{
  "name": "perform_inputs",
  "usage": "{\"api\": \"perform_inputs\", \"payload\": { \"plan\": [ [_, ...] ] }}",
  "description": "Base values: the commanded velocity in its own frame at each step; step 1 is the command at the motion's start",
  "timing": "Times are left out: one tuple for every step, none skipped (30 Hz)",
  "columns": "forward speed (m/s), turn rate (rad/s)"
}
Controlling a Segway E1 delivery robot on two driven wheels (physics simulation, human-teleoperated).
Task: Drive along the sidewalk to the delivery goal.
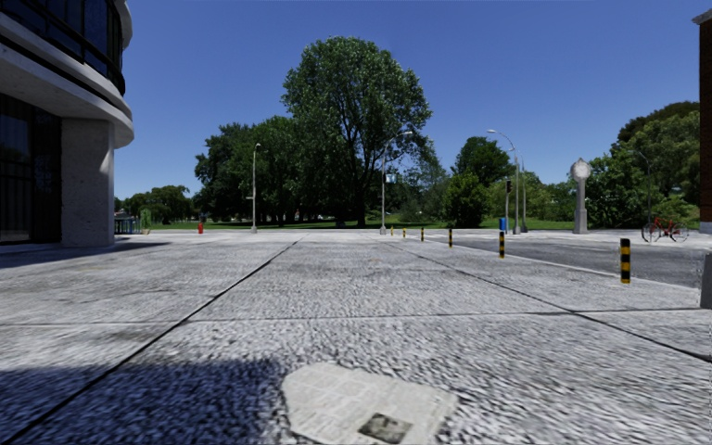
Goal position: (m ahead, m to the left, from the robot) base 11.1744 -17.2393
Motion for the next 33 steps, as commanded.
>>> {"api": "perform_inputs", "payload": {
  "plan": [
    [2.00, 0.00],
    [2.00, 0.00],
    [2.00, 0.00],
    [2.00, 0.00],
    [2.00, 0.00],
    [2.00, 0.00],
    [2.00, 0.00],
    [2.00, 0.00],
    [2.00, 0.00],
    [2.00, 0.00],
    [2.00, 0.00],
    [2.00, 0.00],
    [2.00, 0.00],
    [2.00, 0.00],
    [2.00, 0.00],
    [2.00, 0.00],
    [2.00, 0.00],
    [2.00, 0.00],
    [2.00, 0.00],
    [2.00, 0.00],
    [2.00, 0.00],
    [2.00, 0.00],
    [2.00, 0.00],
    [2.00, 0.00],
    [2.00, 0.00],
    [2.00, 0.00],
    [2.00, 0.00],
    [2.00, 0.00],
    [2.00, 0.00],
    [2.00, 0.00],
    [2.00, 0.00],
    [2.00, 0.00],
    [2.00, 0.00]
  ]
}}
